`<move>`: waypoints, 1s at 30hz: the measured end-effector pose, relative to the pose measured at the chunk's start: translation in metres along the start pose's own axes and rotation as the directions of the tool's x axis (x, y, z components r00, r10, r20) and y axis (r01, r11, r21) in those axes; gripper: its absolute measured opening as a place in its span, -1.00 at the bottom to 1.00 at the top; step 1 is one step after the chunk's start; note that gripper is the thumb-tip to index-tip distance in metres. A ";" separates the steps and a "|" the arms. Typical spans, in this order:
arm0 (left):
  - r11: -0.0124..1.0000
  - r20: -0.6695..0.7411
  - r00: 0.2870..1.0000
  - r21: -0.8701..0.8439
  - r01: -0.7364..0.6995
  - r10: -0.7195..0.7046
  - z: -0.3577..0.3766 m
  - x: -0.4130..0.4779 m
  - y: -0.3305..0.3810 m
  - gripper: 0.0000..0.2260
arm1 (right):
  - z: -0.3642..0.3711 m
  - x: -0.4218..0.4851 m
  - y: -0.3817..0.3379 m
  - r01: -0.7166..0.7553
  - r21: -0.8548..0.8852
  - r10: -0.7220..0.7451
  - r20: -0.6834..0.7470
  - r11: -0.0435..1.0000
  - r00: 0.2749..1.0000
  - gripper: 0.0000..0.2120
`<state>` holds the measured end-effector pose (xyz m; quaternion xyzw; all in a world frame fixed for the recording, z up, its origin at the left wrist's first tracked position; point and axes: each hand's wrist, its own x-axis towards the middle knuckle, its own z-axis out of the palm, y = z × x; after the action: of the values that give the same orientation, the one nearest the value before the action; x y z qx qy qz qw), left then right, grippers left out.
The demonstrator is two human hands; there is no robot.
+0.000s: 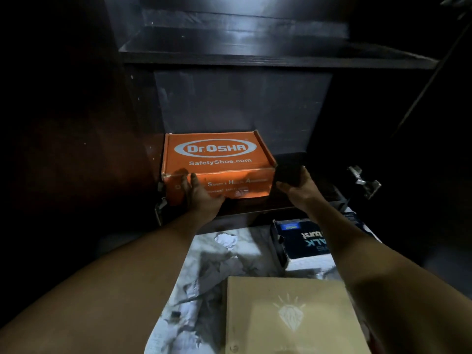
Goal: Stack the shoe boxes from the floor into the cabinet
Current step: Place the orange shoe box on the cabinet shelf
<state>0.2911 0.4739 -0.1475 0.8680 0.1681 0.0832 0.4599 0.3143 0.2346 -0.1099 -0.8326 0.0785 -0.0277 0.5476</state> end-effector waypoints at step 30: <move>0.791 0.726 0.534 -0.023 -0.611 0.434 -0.091 -0.467 0.204 -0.31 | -0.280 -0.527 -0.071 -0.332 -0.366 0.173 -0.402 0.870 0.899 -0.11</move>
<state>-0.1259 0.2659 0.0767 0.8893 -0.2792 -0.1368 0.3354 -0.2357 0.0932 0.0876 -0.8946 0.2906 -0.0874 0.3282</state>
